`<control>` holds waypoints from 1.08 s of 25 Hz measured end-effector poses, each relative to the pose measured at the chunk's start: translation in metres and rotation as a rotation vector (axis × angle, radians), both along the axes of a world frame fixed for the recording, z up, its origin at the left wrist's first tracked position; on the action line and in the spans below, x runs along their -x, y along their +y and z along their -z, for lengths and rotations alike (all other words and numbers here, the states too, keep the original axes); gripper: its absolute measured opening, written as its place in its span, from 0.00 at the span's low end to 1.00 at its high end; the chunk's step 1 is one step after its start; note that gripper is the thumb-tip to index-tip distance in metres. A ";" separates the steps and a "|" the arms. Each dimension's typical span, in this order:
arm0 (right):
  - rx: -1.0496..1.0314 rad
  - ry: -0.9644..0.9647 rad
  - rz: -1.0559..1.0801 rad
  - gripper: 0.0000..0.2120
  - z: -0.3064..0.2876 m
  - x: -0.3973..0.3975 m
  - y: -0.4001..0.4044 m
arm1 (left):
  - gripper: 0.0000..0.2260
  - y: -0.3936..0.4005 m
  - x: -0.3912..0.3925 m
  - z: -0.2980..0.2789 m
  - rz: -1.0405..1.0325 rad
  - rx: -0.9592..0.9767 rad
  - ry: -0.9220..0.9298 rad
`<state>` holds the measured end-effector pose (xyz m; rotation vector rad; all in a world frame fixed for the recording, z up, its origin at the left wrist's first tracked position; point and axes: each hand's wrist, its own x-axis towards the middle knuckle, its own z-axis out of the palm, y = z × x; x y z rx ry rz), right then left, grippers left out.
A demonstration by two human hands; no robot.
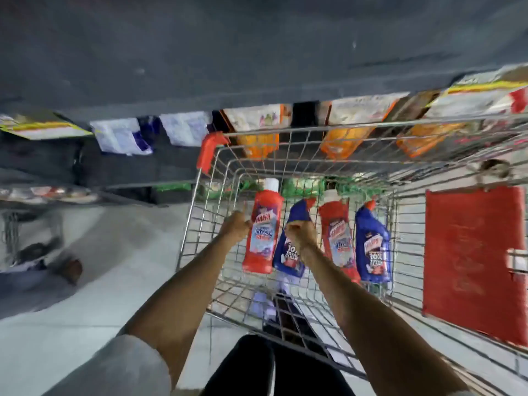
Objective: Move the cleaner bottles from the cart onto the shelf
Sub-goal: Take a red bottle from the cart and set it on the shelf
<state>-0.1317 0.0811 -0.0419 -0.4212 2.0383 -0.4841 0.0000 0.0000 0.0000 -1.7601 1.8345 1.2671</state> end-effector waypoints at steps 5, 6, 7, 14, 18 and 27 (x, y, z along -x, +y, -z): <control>-0.117 0.025 -0.062 0.13 0.008 -0.007 -0.040 | 0.12 -0.004 0.001 0.040 -0.319 -0.140 0.134; -0.129 0.010 -0.080 0.12 0.012 -0.007 -0.043 | 0.13 -0.003 -0.003 0.048 -0.355 -0.130 0.160; -0.139 -0.030 -0.065 0.12 0.014 -0.005 -0.046 | 0.13 -0.004 -0.004 0.047 -0.343 -0.141 0.169; 0.103 -0.320 -0.104 0.08 0.003 0.025 -0.024 | 0.12 -0.004 -0.002 0.014 -0.418 -0.221 0.257; 0.335 -0.523 0.101 0.08 -0.046 0.039 -0.003 | 0.16 -0.002 0.003 -0.039 -0.320 -0.167 0.448; 0.896 -0.374 -0.208 0.11 -0.220 0.052 -0.043 | 0.15 -0.024 0.001 -0.204 -0.273 0.134 0.903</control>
